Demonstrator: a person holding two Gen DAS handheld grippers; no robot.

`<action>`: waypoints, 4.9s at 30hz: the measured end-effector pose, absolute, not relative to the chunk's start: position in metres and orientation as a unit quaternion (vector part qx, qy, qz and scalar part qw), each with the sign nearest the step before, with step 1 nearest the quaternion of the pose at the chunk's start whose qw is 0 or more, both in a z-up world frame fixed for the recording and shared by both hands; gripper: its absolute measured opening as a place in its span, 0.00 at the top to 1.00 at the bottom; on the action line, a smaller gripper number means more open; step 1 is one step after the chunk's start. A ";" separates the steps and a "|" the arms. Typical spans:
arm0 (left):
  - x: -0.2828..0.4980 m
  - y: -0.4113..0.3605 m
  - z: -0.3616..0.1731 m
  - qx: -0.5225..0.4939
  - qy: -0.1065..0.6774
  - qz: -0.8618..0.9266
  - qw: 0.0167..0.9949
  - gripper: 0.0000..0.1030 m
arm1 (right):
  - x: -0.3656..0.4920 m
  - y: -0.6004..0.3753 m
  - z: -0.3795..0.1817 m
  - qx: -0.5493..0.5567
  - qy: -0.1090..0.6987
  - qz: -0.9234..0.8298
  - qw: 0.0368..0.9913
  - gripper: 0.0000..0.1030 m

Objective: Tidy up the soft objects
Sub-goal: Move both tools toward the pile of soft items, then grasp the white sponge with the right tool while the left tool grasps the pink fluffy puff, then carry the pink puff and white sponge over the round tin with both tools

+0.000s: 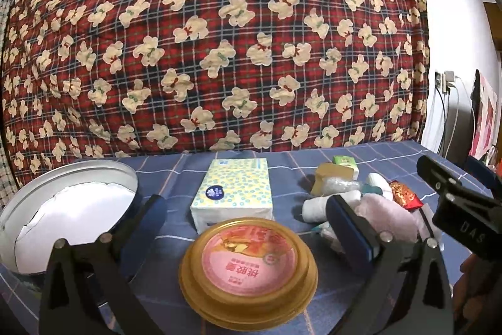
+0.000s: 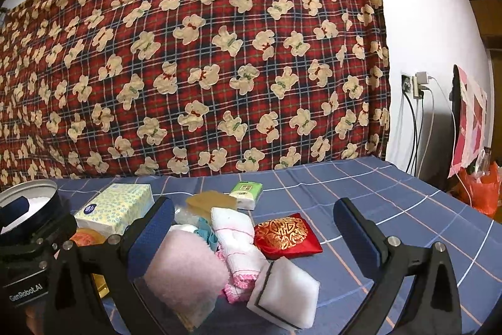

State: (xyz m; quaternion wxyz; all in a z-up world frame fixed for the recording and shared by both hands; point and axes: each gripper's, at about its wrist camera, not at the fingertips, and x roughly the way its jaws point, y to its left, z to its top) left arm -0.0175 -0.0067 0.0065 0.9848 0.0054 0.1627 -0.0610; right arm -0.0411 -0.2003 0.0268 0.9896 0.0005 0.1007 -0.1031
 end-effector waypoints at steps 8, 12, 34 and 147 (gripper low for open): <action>-0.017 -0.009 0.007 0.014 0.167 -0.068 0.984 0.00 | -0.038 -0.200 0.026 -0.003 0.109 -0.103 0.989 0.00; -0.019 -0.010 0.006 0.009 0.170 -0.074 0.983 0.00 | -0.036 -0.200 0.025 -0.005 0.115 -0.102 0.988 0.00; -0.043 -0.064 0.005 0.047 0.198 -0.190 0.961 0.00 | -0.047 -0.265 0.002 0.010 0.267 -0.032 0.963 0.01; -0.007 0.236 -0.015 -0.062 0.275 0.164 0.945 0.71 | 0.052 0.107 -0.008 -0.077 0.259 0.240 0.933 0.24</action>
